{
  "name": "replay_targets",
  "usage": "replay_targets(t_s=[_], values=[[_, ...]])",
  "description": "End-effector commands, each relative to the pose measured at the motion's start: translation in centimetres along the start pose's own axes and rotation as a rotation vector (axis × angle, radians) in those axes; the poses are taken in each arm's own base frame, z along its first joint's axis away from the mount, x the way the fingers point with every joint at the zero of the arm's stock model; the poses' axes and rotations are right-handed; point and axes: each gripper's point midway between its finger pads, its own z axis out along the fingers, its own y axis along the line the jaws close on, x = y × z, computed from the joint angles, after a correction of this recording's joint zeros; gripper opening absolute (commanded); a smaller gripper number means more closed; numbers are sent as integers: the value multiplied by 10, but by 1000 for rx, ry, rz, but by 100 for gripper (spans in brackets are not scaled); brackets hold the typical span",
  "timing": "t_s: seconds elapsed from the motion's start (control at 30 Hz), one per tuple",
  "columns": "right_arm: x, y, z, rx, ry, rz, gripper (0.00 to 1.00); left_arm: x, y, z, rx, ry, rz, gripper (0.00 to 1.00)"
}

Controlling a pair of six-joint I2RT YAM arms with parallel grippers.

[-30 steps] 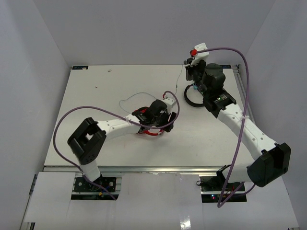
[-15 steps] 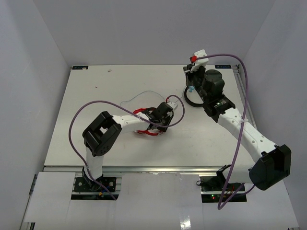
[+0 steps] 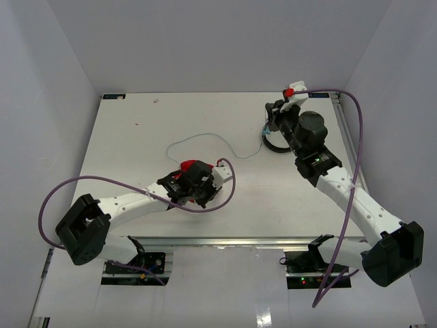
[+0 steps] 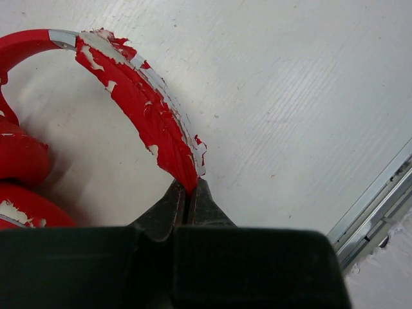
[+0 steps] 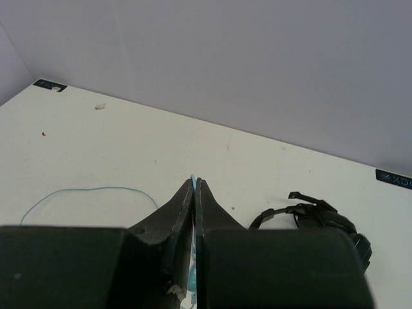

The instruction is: Wrap the headphones

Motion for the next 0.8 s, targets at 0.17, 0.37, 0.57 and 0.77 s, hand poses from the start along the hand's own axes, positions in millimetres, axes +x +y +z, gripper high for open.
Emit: replay_targets(t_s=[0.17, 0.37, 0.57, 0.77], values=[[-18, -13, -10, 69, -55, 53, 8, -10, 11, -20, -105, 57, -188, 29], [-31, -17, -20, 86, -90, 46, 8, -1, 15, -21, -202, 68, -344, 59], [-29, -18, -22, 89, -87, 44, 8, -13, 29, -29, -305, 7, -443, 63], [-21, -17, -18, 85, -70, 42, 8, -18, 52, -31, -494, -106, -729, 57]])
